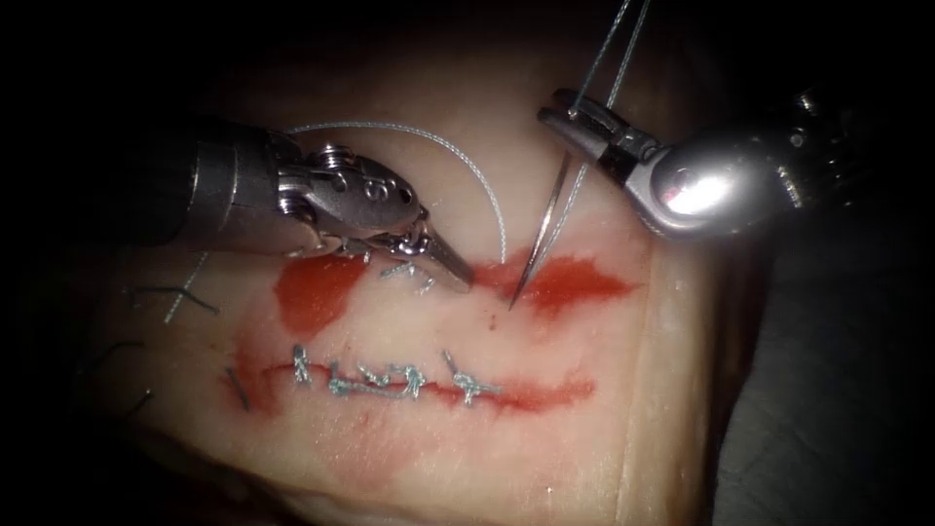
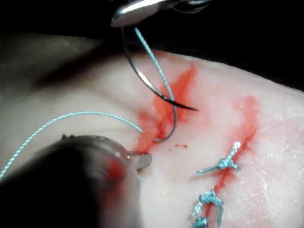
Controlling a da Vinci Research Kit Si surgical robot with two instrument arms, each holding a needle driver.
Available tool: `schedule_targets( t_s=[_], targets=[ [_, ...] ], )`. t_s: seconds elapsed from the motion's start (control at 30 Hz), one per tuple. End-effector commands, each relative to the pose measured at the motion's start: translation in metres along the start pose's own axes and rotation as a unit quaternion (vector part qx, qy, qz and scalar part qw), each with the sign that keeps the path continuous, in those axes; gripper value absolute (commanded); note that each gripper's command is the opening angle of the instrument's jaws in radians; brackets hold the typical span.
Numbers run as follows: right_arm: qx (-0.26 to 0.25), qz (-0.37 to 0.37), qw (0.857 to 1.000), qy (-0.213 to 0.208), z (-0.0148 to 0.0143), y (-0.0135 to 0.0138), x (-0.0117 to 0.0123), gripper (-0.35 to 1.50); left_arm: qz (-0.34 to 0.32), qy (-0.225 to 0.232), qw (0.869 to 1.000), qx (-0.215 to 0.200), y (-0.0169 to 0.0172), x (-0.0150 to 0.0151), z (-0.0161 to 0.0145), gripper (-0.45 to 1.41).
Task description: Wound Closure
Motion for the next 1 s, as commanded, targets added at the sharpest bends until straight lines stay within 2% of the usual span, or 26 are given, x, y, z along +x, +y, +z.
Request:
schedule_targets(
  t_s=[0.03,0.37,0.57,1.0],
  targets=[
    [-0.001,-0.001,1.0,-0.003,0.001,0.0005,0.0003,-0.35,0.002,0.006,1.0,0.001,0.0006,-0.0002,0.0005,-0.45],
    [-0.002,0.0,1.0,-0.006,0.0011,0.0006,0.0002,-0.35,0.011,0.028,1.0,0.008,0.0021,-0.0013,0.0028,-0.45],
    [-0.002,0.0,1.0,-0.006,0.0011,0.0006,0.0002,-0.35,0.018,0.012,1.0,0.023,0.0018,-0.0024,0.0028,-0.45],
    [-0.003,-0.016,1.0,-0.004,0.0007,-0.0001,0.0002,-0.35,0.017,0.007,1.0,0.013,0.0021,-0.0035,0.0033,-0.45]
  ],
)
